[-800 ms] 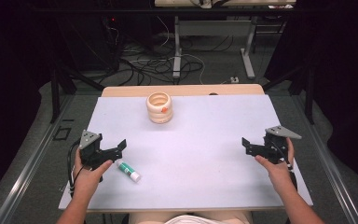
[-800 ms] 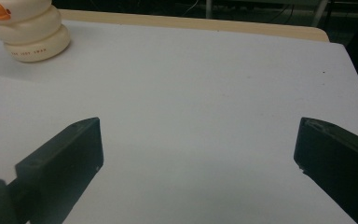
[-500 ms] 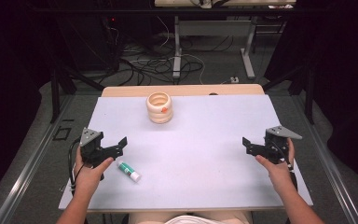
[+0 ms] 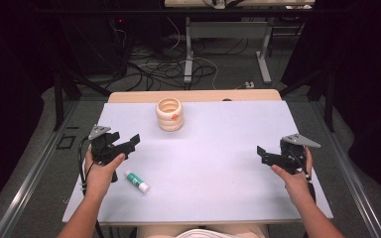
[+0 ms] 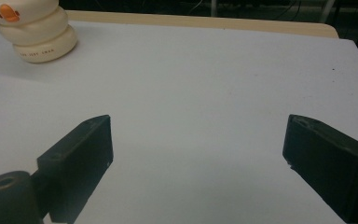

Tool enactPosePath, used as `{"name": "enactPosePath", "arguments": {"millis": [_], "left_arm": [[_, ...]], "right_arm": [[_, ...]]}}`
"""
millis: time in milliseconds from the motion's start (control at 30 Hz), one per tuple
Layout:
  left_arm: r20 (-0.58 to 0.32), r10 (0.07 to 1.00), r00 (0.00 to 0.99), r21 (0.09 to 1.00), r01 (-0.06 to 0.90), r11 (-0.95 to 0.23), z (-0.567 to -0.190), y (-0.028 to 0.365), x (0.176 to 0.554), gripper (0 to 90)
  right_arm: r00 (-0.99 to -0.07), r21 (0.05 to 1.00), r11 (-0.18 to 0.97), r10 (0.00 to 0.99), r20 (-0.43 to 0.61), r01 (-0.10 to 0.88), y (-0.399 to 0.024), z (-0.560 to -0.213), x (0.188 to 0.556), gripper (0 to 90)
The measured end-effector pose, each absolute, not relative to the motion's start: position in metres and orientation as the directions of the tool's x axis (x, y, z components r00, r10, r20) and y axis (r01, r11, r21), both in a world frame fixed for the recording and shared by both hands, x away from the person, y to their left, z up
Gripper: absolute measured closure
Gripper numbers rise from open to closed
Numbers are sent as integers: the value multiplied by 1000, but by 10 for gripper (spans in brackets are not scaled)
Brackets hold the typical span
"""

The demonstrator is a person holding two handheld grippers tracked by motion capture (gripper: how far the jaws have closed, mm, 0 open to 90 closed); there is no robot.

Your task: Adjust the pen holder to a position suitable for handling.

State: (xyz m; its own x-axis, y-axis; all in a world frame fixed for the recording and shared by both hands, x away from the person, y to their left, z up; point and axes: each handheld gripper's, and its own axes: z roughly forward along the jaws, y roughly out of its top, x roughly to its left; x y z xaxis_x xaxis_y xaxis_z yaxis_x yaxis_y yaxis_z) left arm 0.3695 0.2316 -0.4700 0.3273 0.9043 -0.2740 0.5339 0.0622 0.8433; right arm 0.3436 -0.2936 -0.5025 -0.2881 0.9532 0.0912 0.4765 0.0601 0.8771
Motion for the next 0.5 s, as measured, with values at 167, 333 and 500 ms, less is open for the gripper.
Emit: {"name": "enactPosePath", "arguments": {"millis": [167,333,500], "left_arm": [[-328,891,313,819,564,104,-458,228,386,162],[-332,892,308,815,570,106,-444,221,398,162],[-331,892,308,811,576,102,-434,214,412,170]], "right_arm": [[-282,880,52,955,95,473,-295,-503,344,91],[-282,878,50,954,99,476,-296,-503,344,93],[-281,877,43,954,107,479,-296,-503,344,94]]}}
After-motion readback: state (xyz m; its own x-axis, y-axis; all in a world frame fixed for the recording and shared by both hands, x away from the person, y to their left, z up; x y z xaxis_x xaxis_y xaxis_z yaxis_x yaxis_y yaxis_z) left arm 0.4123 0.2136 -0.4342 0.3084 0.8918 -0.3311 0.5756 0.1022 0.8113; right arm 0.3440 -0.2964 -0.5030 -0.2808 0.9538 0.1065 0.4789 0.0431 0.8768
